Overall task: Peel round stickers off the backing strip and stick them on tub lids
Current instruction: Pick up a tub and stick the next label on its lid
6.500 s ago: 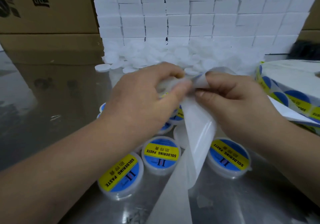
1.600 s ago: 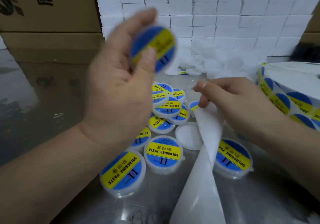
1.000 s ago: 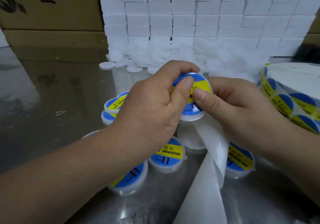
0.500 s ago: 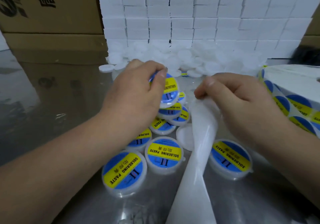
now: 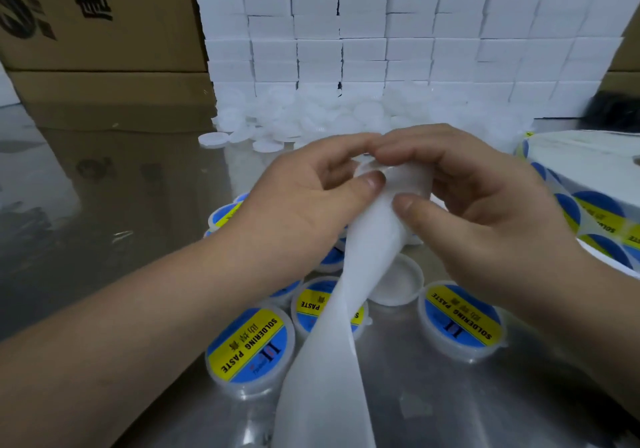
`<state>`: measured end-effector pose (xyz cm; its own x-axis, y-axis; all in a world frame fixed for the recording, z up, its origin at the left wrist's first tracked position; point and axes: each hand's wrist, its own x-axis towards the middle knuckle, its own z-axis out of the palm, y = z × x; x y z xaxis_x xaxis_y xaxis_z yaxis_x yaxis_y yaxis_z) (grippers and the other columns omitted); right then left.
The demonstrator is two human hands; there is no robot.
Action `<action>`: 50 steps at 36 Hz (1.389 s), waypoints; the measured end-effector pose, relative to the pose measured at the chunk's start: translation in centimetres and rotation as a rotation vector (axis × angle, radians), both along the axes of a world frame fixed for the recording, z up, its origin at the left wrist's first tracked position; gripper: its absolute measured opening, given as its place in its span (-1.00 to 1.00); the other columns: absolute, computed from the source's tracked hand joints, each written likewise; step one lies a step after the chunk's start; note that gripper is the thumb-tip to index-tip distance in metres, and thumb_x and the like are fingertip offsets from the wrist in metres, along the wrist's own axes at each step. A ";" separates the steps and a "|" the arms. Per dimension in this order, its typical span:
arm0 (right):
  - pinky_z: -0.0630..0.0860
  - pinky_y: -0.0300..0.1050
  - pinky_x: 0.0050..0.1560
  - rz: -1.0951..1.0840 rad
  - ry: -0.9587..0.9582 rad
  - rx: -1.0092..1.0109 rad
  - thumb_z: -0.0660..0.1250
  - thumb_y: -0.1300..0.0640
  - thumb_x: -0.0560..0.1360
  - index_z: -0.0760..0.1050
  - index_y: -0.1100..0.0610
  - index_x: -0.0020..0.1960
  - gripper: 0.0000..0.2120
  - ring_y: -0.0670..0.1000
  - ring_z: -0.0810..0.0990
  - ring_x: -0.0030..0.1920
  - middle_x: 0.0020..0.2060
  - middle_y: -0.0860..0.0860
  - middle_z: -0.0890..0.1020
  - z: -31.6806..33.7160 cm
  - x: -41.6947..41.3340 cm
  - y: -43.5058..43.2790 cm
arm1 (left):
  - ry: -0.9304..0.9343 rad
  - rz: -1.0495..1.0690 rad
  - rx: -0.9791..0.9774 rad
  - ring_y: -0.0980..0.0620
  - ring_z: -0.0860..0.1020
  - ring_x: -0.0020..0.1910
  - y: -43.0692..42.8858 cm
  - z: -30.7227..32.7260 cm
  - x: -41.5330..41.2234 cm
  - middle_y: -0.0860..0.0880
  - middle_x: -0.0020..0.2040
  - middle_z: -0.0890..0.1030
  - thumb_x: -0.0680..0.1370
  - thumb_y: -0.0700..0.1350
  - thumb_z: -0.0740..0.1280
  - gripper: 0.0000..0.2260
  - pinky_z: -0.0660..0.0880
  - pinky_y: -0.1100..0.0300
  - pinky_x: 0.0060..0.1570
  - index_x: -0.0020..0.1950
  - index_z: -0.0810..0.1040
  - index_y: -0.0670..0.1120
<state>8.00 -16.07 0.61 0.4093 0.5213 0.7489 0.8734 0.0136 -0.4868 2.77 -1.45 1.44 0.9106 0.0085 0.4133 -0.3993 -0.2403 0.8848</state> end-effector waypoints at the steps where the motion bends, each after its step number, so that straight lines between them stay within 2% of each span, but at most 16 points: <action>1: 0.45 -0.03 0.18 0.003 -0.013 0.011 0.22 0.25 0.38 0.46 -0.11 0.04 -0.66 -0.04 0.53 0.18 0.08 -0.14 0.56 0.0 0.0 0.0 | 0.015 -0.038 -0.066 0.04 0.61 0.03 0.0 0.0 0.1 -0.09 0.06 0.64 0.54 -0.29 0.25 -0.75 0.56 0.20 0.01 0.19 0.51 -0.10; 6: 0.48 -0.11 0.13 -0.029 -0.026 0.044 0.26 0.29 0.40 0.53 -0.06 -0.04 -0.71 -0.09 0.56 0.12 0.05 -0.11 0.58 -0.1 -0.3 0.0 | 0.080 -0.145 -0.387 0.03 0.62 0.05 0.5 0.0 0.5 -0.03 0.02 0.67 0.37 -0.12 0.27 -0.71 0.52 0.15 0.12 0.08 0.55 -0.06; 10: 0.49 -0.25 -0.17 -0.119 0.073 0.178 0.23 0.06 0.38 0.52 -0.04 -0.13 -0.88 -0.10 0.60 -0.22 -0.23 -0.10 0.61 0.1 -0.9 -0.3 | 0.102 -0.195 -0.584 0.06 0.63 0.00 0.9 0.5 0.6 -0.04 0.00 0.67 0.36 -0.09 0.31 -0.71 0.54 0.24 0.03 0.06 0.55 -0.11; 13: 0.53 -0.16 -0.29 -0.252 0.256 0.257 0.15 -0.12 0.39 0.52 0.06 -0.33 -0.68 -0.06 0.59 -0.37 -0.33 0.00 0.61 0.5 -0.4 -0.5 | 0.080 -0.151 -0.650 0.13 0.64 -0.14 0.9 0.8 0.4 0.02 -0.14 0.67 0.33 -0.03 0.31 -0.75 0.55 0.31 -0.10 -0.06 0.58 -0.10; 17: 0.52 -0.06 -0.27 -0.386 0.472 0.122 0.04 -0.24 0.41 0.58 0.01 -0.29 -0.55 -0.04 0.61 -0.42 -0.44 -0.05 0.64 0.5 0.3 -0.2 | 0.065 -0.088 -0.600 0.12 0.64 -0.16 0.8 0.7 0.5 0.03 -0.20 0.67 0.28 0.01 0.28 -0.72 0.55 0.29 -0.12 -0.11 0.59 -0.09; 19: 0.48 -0.08 -0.29 -0.379 0.614 0.089 0.05 -0.26 0.41 0.59 0.12 -0.32 -0.46 -0.01 0.60 -0.45 -0.45 -0.01 0.65 0.8 0.7 0.1 | 0.053 -0.059 -0.540 0.10 0.64 -0.16 0.9 0.4 0.6 0.02 -0.20 0.67 0.27 0.02 0.29 -0.72 0.55 0.29 -0.13 -0.13 0.62 -0.08; 24: 0.55 -0.21 -0.43 -0.245 0.969 0.338 0.04 -0.18 0.57 0.52 0.16 -0.13 -0.53 -0.03 0.58 -0.46 -0.43 0.00 0.64 2.1 1.3 -0.5 | 0.019 0.011 -0.402 0.16 0.61 -0.29 0.7 0.1 0.7 0.06 -0.31 0.66 0.26 0.00 0.37 -0.86 0.52 0.33 -0.23 -0.32 0.69 -0.01; 27: 0.59 -0.19 -0.32 -0.230 1.028 0.422 0.16 -0.16 0.53 0.47 0.12 -0.09 -0.65 -0.06 0.68 -0.29 -0.26 0.00 0.67 2.1 1.4 -0.6 | 0.006 0.065 -0.268 0.17 0.63 -0.21 0.5 -0.3 0.9 0.10 -0.26 0.68 0.29 -0.10 0.43 -0.89 0.51 0.25 -0.05 -0.28 0.69 0.11; 29: 0.59 -0.17 -0.25 -0.244 0.980 0.431 0.23 -0.11 0.49 0.46 0.09 -0.16 -0.74 -0.07 0.67 -0.31 -0.28 -0.01 0.65 2.1 1.0 -0.4 | -0.002 0.095 -0.248 0.17 0.63 -0.18 0.4 -0.3 0.9 0.11 -0.25 0.68 0.25 -0.13 0.44 -0.84 0.51 0.22 0.00 -0.28 0.68 0.13; 31: 0.60 -0.13 -0.28 -0.250 0.881 0.398 0.26 -0.07 0.47 0.44 0.09 -0.24 -0.76 -0.04 0.62 -0.43 -0.46 -0.04 0.60 2.0 0.7 -0.2 | -0.009 0.089 -0.311 0.17 0.63 -0.24 0.4 -0.1 0.8 0.08 -0.28 0.68 0.19 -0.13 0.49 -0.86 0.54 0.26 -0.10 -0.29 0.69 0.05; 33: 0.59 -0.08 -0.36 -0.248 0.819 0.317 0.23 -0.03 0.52 0.43 0.09 -0.32 -0.71 0.00 0.57 -0.52 -0.57 -0.02 0.55 2.0 0.2 0.0 | 0.014 0.068 -0.455 0.17 0.61 -0.35 0.5 0.3 0.7 0.06 -0.34 0.66 0.22 -0.12 0.37 -0.86 0.54 0.32 -0.25 -0.28 0.67 -0.07; 36: 0.59 -0.01 -0.30 -0.361 0.585 0.189 0.22 -0.07 0.44 0.52 0.05 -0.42 -0.66 -0.04 0.59 -0.46 -0.50 -0.02 0.61 1.6 -0.3 0.0 | 0.092 0.066 -0.593 0.15 0.60 -0.37 0.5 0.7 0.8 0.07 -0.39 0.62 0.39 -0.17 0.31 -0.93 0.56 0.26 -0.21 -0.19 0.58 -0.10; 40: 0.55 0.04 -0.23 -0.487 0.227 0.206 0.22 -0.05 0.38 0.47 0.09 -0.21 -0.79 0.04 0.54 -0.34 -0.28 0.04 0.59 1.6 -1.0 -0.3 | 0.222 0.087 -0.727 0.12 0.59 -0.34 0.7 1.0 0.8 0.04 -0.35 0.63 0.51 -0.10 0.25 -0.85 0.52 0.17 -0.11 -0.19 0.58 -0.09; 45: 0.39 -0.39 -0.20 -0.573 -0.068 0.064 0.25 0.01 0.38 0.43 -0.07 -0.22 -0.98 -0.18 0.49 -0.19 -0.28 -0.16 0.55 1.5 -1.0 -0.5 | 0.300 -0.006 -0.879 0.03 0.62 -0.24 1.2 1.1 0.7 -0.04 -0.21 0.67 0.44 -0.05 0.24 -0.76 0.54 0.18 -0.11 -0.06 0.59 -0.16; 48: 0.29 -0.27 -0.09 -0.643 -0.122 -0.207 0.25 -0.07 0.34 0.42 -0.12 0.16 -0.62 -0.24 0.38 0.04 -0.01 -0.24 0.48 1.3 -0.7 -0.6 | 0.315 -0.035 -0.921 0.01 0.63 -0.22 1.2 1.4 0.5 -0.06 -0.15 0.68 0.43 -0.04 0.23 -0.73 0.54 0.18 -0.11 -0.04 0.59 -0.18; 50: 0.19 -0.23 -0.11 -0.738 -0.201 -0.376 0.25 -0.04 0.36 0.36 -0.09 0.30 -0.50 -0.12 0.39 0.11 0.16 -0.15 0.48 1.3 -0.4 -0.7 | 0.319 -0.038 -0.927 0.00 0.64 -0.19 1.3 1.4 0.5 -0.07 -0.13 0.68 0.45 -0.03 0.22 -0.72 0.55 0.17 -0.09 -0.01 0.58 -0.18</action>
<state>7.57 -16.81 1.91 0.6199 0.4017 0.6740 0.6649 -0.7250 -0.1795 3.24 -0.18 2.87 0.9847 0.1740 -0.0082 -0.1017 0.6125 0.7839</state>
